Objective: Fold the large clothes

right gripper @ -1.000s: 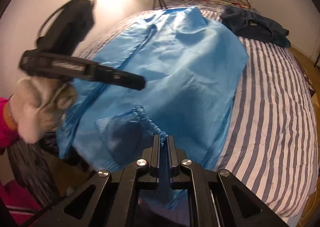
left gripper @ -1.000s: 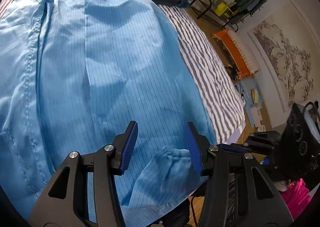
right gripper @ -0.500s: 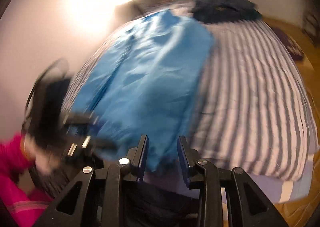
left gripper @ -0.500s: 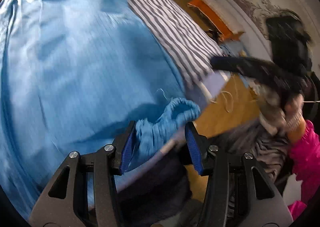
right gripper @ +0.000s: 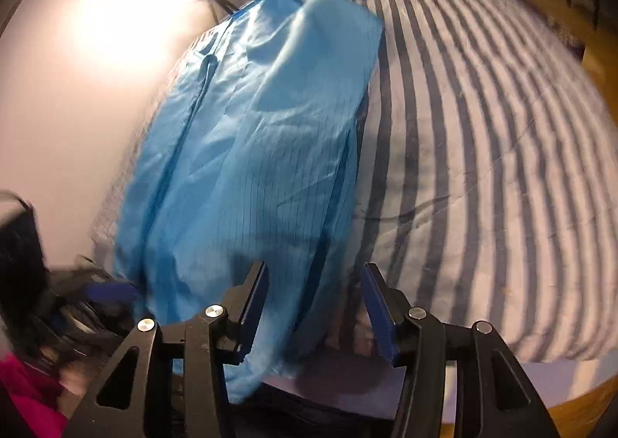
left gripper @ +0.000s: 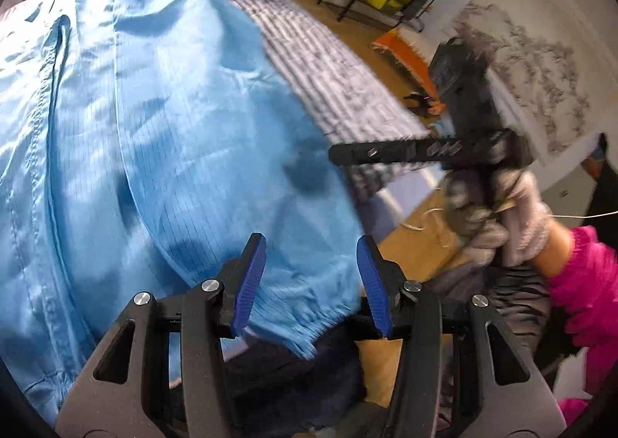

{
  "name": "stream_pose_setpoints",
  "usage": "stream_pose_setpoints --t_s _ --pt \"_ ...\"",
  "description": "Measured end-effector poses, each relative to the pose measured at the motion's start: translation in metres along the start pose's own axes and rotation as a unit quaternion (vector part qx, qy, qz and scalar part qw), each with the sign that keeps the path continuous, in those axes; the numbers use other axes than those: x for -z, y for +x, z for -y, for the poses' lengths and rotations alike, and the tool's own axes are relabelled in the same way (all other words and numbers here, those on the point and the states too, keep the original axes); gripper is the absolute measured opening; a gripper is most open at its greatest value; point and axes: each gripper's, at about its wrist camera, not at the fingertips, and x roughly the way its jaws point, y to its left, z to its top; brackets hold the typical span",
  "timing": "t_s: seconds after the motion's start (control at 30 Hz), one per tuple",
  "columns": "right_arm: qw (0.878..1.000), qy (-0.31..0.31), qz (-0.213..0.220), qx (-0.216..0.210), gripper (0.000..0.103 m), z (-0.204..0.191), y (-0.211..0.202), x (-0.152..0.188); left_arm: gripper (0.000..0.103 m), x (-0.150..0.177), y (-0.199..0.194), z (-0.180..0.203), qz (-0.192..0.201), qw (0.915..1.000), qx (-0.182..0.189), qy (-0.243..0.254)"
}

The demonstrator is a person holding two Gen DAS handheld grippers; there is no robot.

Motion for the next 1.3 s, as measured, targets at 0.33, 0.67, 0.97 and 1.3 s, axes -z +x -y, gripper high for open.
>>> stream_pose_setpoints --t_s 0.33,0.67,0.97,1.3 --pt "0.998 0.005 0.036 -0.058 0.044 0.0 -0.026 0.001 0.05 -0.013 0.048 0.027 0.015 0.9986 -0.039 0.034" --pt "0.987 0.065 0.133 -0.054 0.051 0.051 -0.096 0.0 0.057 -0.035 0.1 0.054 -0.023 0.9967 -0.076 0.015" --pt "0.989 0.06 0.125 -0.043 0.051 0.045 -0.08 -0.022 0.019 -0.03 0.115 0.053 -0.003 0.9915 -0.126 0.031" --pt "0.987 0.093 0.118 -0.058 0.058 0.048 -0.047 -0.076 0.002 -0.035 0.036 0.007 0.055 0.9925 0.038 -0.102"
